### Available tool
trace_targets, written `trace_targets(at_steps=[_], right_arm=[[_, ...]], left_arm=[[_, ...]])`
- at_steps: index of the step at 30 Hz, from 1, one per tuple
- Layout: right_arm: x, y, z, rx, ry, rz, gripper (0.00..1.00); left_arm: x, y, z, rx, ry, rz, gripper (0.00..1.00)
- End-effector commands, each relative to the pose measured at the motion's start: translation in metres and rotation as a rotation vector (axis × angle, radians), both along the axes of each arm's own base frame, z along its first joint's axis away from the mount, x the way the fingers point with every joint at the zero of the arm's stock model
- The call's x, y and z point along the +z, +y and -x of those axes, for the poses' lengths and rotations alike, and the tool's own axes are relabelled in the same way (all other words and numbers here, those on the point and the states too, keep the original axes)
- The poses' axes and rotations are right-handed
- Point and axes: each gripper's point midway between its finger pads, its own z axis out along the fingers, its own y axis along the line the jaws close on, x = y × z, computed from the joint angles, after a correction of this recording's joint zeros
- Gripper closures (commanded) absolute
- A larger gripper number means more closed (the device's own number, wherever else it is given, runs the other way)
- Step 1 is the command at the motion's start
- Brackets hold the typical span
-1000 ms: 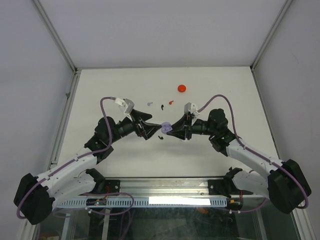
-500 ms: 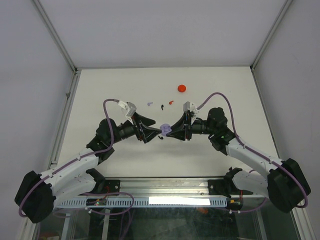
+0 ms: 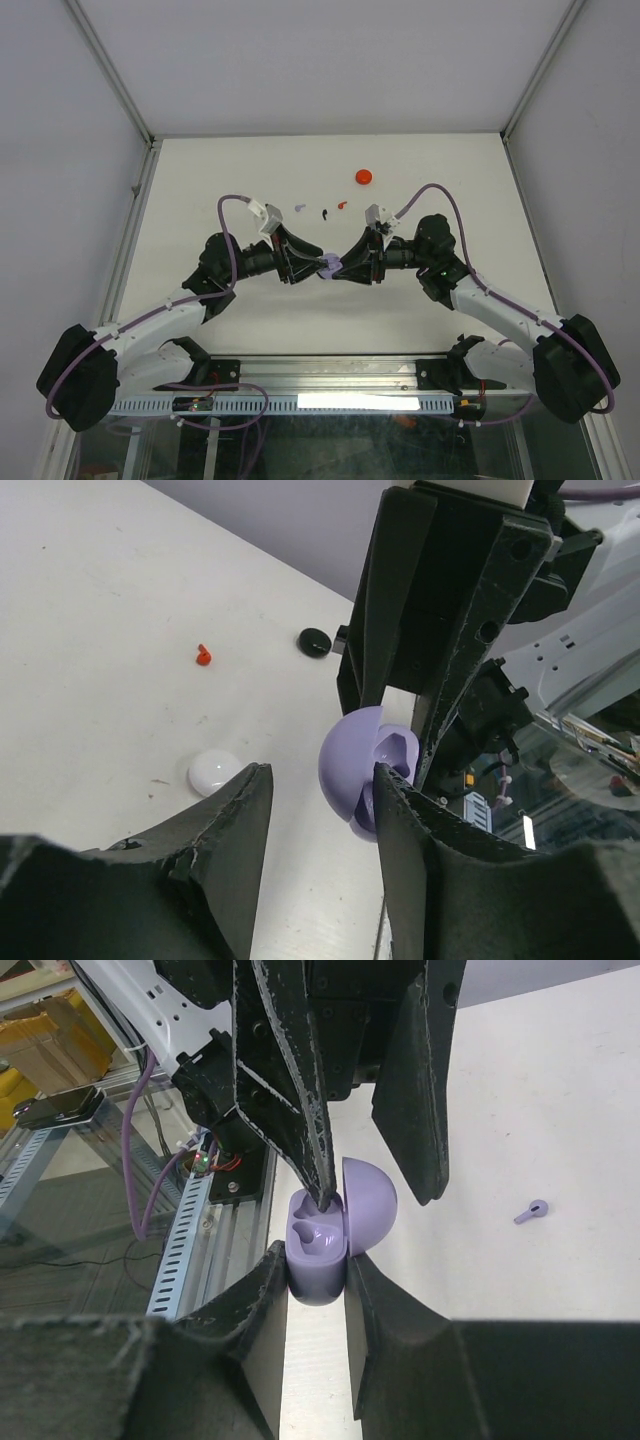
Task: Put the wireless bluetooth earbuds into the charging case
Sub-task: Adjust the charging case.
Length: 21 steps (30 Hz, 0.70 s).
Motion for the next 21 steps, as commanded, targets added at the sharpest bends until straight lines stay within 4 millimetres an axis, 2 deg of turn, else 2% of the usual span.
trace_targets(at_steps=[1,10,18,21], right_arm=[[0.021,0.002,0.001,0.031,-0.055,-0.053,1.0],[0.021,0.004,0.003,0.046,-0.046,-0.062,1.0],[0.024,0.003,0.005,0.05,-0.05,-0.069,1.0],[0.025,0.003,0.005,0.054,-0.052,-0.071,0.99]], left_arm=[[0.04,-0.006,0.004,-0.067,-0.126,0.072,0.57],[0.039,-0.013,0.01,-0.146,-0.129,0.064,0.68],[0.031,-0.016,0.009,-0.159,-0.12,0.047,0.7],[0.033,-0.016,0.011,-0.172,-0.135,0.049,0.79]])
